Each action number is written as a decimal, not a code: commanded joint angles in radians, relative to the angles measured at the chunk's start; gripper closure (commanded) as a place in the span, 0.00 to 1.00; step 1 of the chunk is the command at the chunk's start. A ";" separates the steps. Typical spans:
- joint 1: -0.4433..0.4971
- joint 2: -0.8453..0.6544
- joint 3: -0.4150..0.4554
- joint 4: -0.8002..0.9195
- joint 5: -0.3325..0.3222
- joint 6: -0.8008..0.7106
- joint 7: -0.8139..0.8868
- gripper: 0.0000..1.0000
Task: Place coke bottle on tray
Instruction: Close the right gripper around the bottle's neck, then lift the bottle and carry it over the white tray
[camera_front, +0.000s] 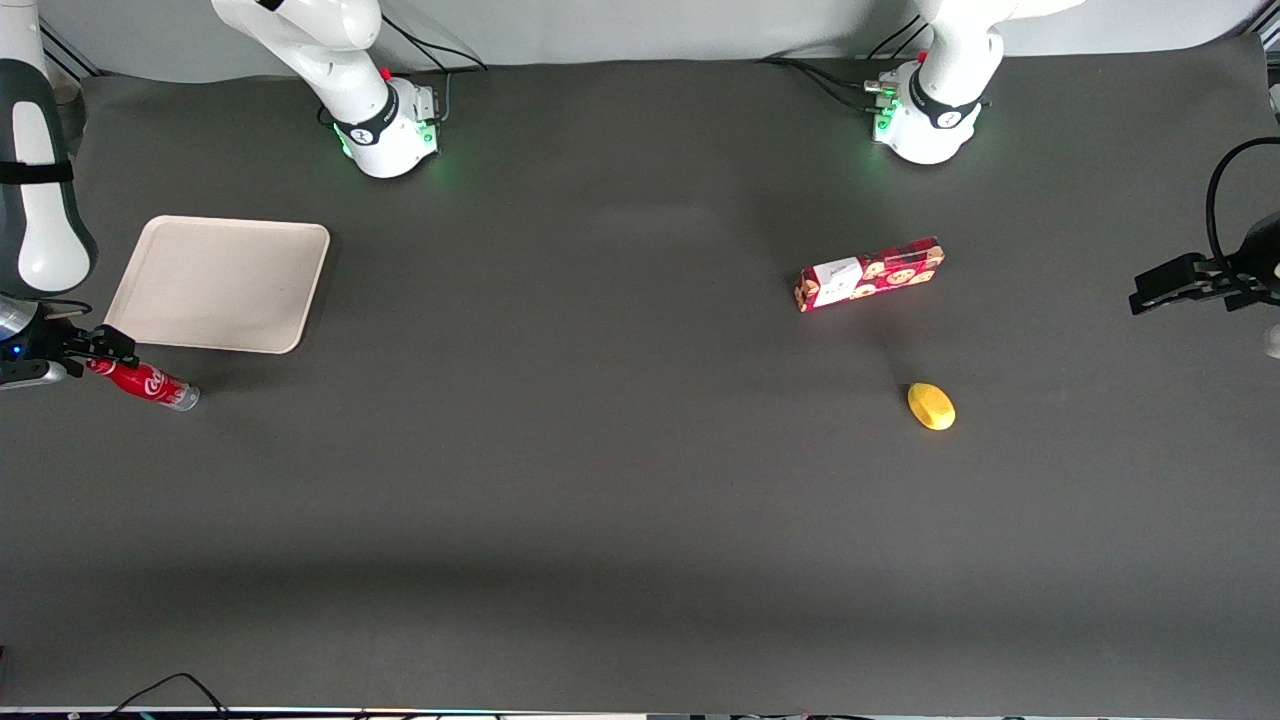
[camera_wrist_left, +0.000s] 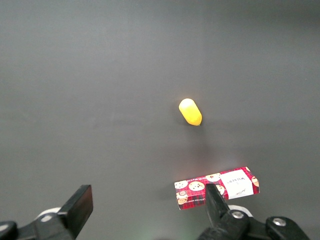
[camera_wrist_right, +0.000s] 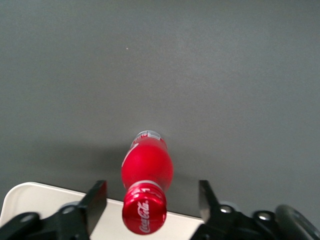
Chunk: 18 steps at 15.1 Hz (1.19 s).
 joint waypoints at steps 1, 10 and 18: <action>-0.002 0.009 0.007 0.001 0.046 0.015 -0.026 0.44; 0.008 -0.010 0.011 0.007 0.063 -0.005 -0.019 1.00; 0.066 -0.188 0.011 0.224 -0.081 -0.436 0.299 1.00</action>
